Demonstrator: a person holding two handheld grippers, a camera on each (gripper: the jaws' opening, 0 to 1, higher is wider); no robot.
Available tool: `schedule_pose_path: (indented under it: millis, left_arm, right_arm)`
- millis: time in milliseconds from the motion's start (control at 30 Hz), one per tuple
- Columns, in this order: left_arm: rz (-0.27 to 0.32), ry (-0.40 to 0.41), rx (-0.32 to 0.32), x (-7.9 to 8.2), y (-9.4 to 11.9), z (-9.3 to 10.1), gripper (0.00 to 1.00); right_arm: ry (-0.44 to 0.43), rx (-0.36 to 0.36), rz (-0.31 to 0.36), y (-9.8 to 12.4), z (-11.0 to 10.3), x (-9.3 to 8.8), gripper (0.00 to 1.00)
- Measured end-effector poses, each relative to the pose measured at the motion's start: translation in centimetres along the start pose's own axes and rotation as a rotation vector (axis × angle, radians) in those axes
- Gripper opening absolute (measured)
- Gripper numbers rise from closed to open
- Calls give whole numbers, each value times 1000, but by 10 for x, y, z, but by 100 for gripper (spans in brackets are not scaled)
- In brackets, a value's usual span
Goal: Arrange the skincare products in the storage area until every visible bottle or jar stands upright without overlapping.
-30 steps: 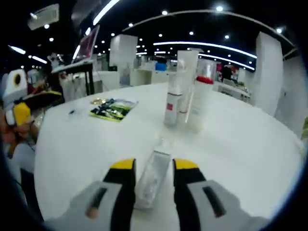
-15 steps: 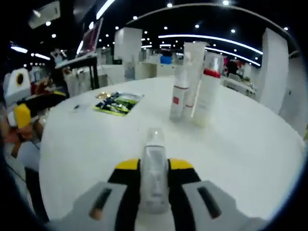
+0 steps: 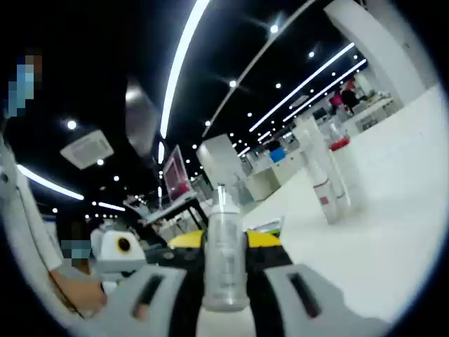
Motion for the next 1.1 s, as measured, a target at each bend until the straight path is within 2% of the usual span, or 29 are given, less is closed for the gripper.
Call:
schedule_pose_path:
  millis: [100,167,233,267,300,333,433,533,700,733,867,967,1033,1100]
  left_arm:
    - [27,-18,-4,1,-4,4,49]
    - [57,25,-58,4,-7,9,46]
    - [52,45,-116,5,-8,11,38]
    - [53,68,-135,4,-9,12,30]
    - [25,98,-172,2,-9,12,26]
    - [27,125,-171,2,-10,11,26]
    - [1,100,-166,-1,-11,11,27]
    - [-14,112,-176,-6,-13,11,27]
    - [-6,169,-147,-13,-13,8,23]
    - [-9,169,-147,-13,-12,8,23]
    - [-47,79,-121,-11,-11,7,22]
    - [-82,-62,-63,-6,-9,3,19]
    - [-100,-90,-39,-3,-8,-1,18]
    - [-120,-167,-1,-1,-6,-5,17]
  right_arm:
    - [-36,23,35,-1,-8,-1,19]
    - [-41,36,49,0,-11,-1,19]
    - [-98,60,93,3,-10,2,19]
    - [-116,73,102,4,-11,1,19]
    - [-135,100,118,6,-12,1,19]
    - [-133,106,110,7,-11,0,19]
    - [-124,102,106,9,-9,-3,19]
    - [-179,106,115,14,-6,-9,19]
    - [-183,117,96,16,-5,-13,20]
    - [-163,122,86,16,-4,-14,20]
    - [-65,137,56,16,-7,-12,21]
    - [21,126,-9,17,-7,-12,24]
    - [78,118,-13,17,-7,-11,24]
    - [101,112,-39,17,-9,-11,23]
Point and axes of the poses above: the point that each gripper's makers call its tool centre point, and the gripper's own axes: y roughly backward along the fingers, z roughly to its right, x roughly out of its top, the point moved 9 cm from there along y, roughly backward along the fingers, and after that the axes turned 13 degrees about y, right-handed, at the moved point
